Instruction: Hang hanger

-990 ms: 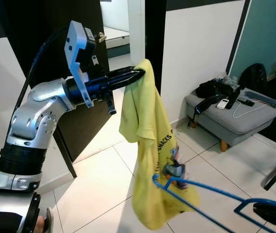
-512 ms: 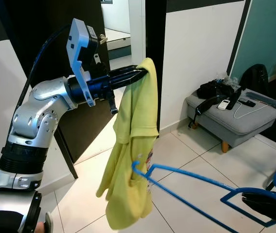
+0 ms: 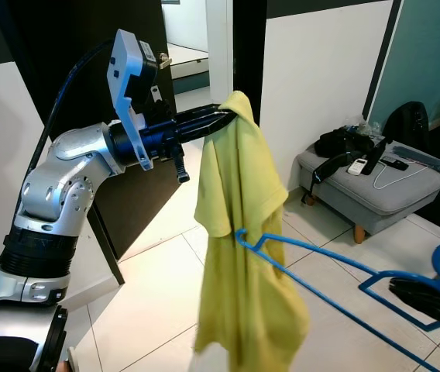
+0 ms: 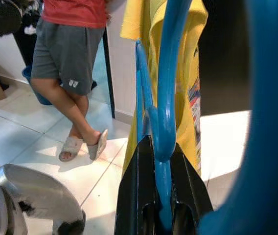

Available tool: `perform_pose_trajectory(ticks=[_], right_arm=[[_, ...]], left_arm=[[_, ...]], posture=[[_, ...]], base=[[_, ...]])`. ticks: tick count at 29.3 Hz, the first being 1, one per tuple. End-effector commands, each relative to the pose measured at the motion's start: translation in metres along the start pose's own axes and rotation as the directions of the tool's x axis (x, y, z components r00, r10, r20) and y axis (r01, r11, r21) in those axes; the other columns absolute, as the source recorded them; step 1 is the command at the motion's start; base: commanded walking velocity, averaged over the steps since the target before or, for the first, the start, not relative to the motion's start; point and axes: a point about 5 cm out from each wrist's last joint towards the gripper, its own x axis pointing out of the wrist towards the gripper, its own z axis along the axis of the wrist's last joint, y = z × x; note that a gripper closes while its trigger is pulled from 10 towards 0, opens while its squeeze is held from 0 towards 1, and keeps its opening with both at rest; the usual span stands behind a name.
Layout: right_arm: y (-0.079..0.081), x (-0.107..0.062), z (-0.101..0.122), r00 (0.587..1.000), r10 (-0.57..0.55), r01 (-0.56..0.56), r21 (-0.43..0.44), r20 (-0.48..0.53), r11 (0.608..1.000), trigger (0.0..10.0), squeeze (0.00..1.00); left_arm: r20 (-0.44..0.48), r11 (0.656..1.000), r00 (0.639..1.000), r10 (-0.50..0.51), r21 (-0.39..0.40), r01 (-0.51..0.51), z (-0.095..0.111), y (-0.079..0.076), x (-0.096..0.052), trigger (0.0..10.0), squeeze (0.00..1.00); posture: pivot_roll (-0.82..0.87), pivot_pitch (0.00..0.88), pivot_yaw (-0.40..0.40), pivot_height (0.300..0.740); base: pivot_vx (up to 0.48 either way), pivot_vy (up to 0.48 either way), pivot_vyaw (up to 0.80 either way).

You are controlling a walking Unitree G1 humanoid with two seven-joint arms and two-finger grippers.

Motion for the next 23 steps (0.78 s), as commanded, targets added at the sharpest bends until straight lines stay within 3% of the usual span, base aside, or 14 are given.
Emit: perform_pose_trajectory(ticks=[1,15,23], right_arm=[[0.0,-0.003,0.002,1.0,-0.001,0.001,-0.016,-0.014,1.0,10.0,0.0],[-0.015,-0.03,0.006,0.993,-0.118,0.118,-0.045,0.009,0.992,10.0,0.0],[-0.017,-0.017,0.006,0.995,-0.092,0.094,-0.058,0.037,0.994,10.0,0.0]], left_arm=[[0.028,0.999,0.999,-0.017,0.037,0.016,0.011,0.0,0.003,10.0,0.0],[0.035,0.999,0.999,-0.04,0.033,0.039,0.012,-0.003,0.003,10.0,0.0],[0.043,0.998,0.998,-0.051,0.032,0.049,0.013,-0.005,0.007,10.0,0.0]], posture=[[-0.12,0.0,0.07,0.74],[-0.12,0.0,0.073,0.74],[-0.12,0.0,0.073,0.74]], base=[[0.0,0.0,0.0],[0.0,0.0,0.0],[0.0,0.0,0.0]])
